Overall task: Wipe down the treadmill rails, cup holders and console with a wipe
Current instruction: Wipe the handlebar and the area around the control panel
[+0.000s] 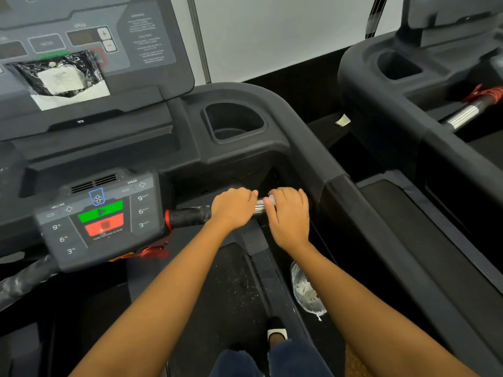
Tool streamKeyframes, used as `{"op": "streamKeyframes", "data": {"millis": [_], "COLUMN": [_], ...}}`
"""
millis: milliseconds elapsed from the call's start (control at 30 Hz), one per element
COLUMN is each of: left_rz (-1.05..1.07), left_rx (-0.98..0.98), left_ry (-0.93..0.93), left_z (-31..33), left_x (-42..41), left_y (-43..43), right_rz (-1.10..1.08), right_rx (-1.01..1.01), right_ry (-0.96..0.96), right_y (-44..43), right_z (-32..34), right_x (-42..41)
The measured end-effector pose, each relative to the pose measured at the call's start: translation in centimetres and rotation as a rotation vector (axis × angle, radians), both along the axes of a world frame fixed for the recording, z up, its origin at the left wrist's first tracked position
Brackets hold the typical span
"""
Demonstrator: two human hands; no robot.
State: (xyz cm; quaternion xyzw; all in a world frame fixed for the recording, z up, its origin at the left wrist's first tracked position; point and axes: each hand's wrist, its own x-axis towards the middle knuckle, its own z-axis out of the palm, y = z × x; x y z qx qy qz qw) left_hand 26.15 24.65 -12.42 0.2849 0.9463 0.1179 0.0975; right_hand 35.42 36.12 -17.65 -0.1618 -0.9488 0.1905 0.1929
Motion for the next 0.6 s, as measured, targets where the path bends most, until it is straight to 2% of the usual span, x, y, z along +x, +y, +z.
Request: {"op": "streamKeyframes", "data": {"millis": [167,233,300,367,433,500,533,600], "left_rz": [0.001,0.01,0.036,0.106,0.208,0.275,0.287,0.301], "left_rx": [-0.018,0.01,0.063,0.18,0.402,0.588,0.631,0.678], "left_ry": [0.013,-0.014,-0.067,-0.128,-0.253,-0.338,-0.35,-0.36], "left_z": [0.0,0.0,0.2,0.5,0.7,0.8,0.9,1.0], "left_x": [0.0,-0.1,-0.2,-0.6,-0.8,-0.9,-1.0,-1.1], "left_y": [-0.2,-0.2,-0.1,0.0,0.0,0.1,0.1,-0.1], "right_rz": [0.146,0.023,-0.127,-0.125,-0.068,-0.099,-0.175,-0.49], "right_rx": [0.093,0.09,0.113,0.195,0.164,-0.044,-0.235,-0.809], "right_ry": [0.018,0.029,-0.05,-0.185,-0.124,0.073,0.193,0.478], "right_y": [2.7,2.3,1.0,-0.1,-0.8,-1.6,-2.5,-4.0], "right_z": [-1.8,-0.7,1.3,2.3,2.3,2.3,2.5,3.3], "right_x": [1.8,0.1,-2.3,-3.3,-3.2,-2.5,-1.8,-0.3]}}
